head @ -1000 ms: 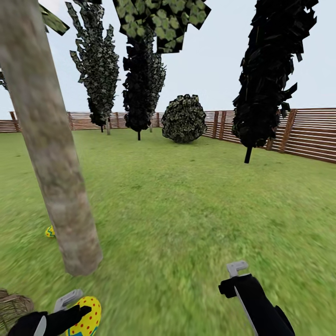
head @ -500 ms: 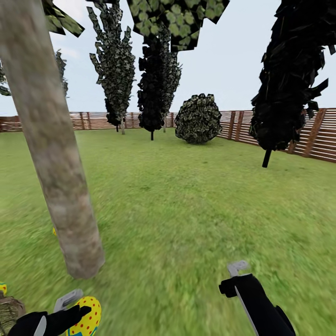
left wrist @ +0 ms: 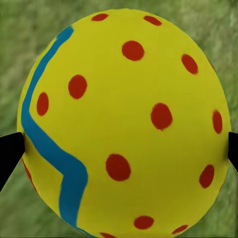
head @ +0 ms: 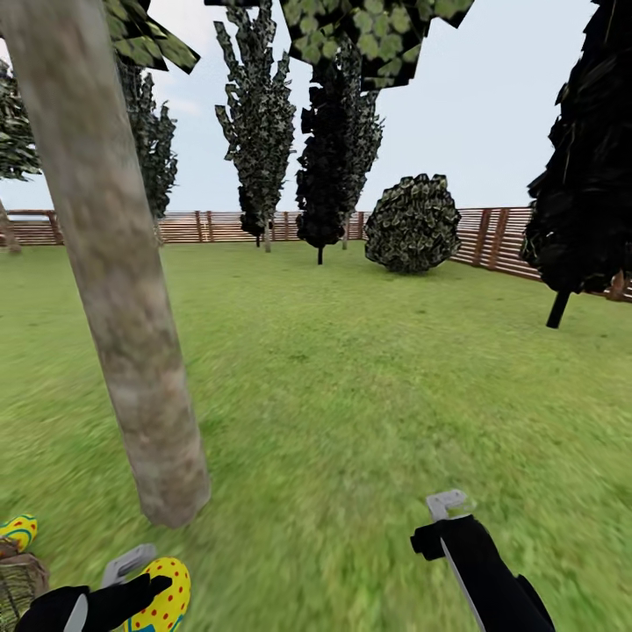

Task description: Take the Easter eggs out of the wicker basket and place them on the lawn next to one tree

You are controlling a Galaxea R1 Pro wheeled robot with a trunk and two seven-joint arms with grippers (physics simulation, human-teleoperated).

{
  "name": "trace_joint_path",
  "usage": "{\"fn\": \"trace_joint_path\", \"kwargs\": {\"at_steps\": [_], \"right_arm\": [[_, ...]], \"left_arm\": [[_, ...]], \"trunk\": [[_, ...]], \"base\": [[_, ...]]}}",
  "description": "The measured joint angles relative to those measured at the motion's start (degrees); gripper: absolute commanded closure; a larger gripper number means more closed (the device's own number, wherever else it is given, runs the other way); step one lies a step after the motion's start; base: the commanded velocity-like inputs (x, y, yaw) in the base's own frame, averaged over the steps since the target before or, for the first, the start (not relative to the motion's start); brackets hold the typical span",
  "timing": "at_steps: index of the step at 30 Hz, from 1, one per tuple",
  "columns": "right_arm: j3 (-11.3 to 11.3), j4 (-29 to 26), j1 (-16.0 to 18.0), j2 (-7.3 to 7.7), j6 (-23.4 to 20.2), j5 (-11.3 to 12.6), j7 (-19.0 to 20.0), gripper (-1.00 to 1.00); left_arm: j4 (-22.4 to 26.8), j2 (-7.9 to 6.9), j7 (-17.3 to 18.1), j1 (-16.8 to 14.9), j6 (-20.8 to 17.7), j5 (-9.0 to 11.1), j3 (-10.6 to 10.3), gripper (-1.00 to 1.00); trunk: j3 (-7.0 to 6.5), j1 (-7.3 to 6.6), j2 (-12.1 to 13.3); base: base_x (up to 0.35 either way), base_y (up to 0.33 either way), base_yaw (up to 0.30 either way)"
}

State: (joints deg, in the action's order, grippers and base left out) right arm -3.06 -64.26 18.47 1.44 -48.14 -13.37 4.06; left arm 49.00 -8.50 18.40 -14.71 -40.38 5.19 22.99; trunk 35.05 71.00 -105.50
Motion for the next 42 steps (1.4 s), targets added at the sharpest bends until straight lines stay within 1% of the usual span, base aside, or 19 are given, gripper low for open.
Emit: {"fn": "trace_joint_path", "kwargs": {"at_steps": [30, 38, 42], "right_arm": [[-0.1, 0.0, 0.0, 0.0, 0.0, -0.1, 0.0, -1.0], [0.5, -0.6, 0.0, 0.16, 0.2, 0.5, 0.1, -1.0], [0.5, -0.7, 0.0, 0.18, 0.4, 0.6, 0.1, -1.0]], "left_arm": [[-0.3, -0.02, 0.0, 0.0, 0.0, 0.0, 0.0, 1.0], [-0.3, -0.29, 0.1, 0.0, 0.0, 0.1, 0.0, 1.0], [-0.3, -0.19, 0.0, 0.0, 0.0, 0.0, -0.1, 1.0]], "trunk": [[0.0, 0.0, 0.0], [0.0, 0.0, 0.0], [0.0, 0.0, 0.0]], "base": [[0.277, -0.204, 0.252], [0.285, -0.192, 0.242], [0.288, -0.187, 0.165]]}}
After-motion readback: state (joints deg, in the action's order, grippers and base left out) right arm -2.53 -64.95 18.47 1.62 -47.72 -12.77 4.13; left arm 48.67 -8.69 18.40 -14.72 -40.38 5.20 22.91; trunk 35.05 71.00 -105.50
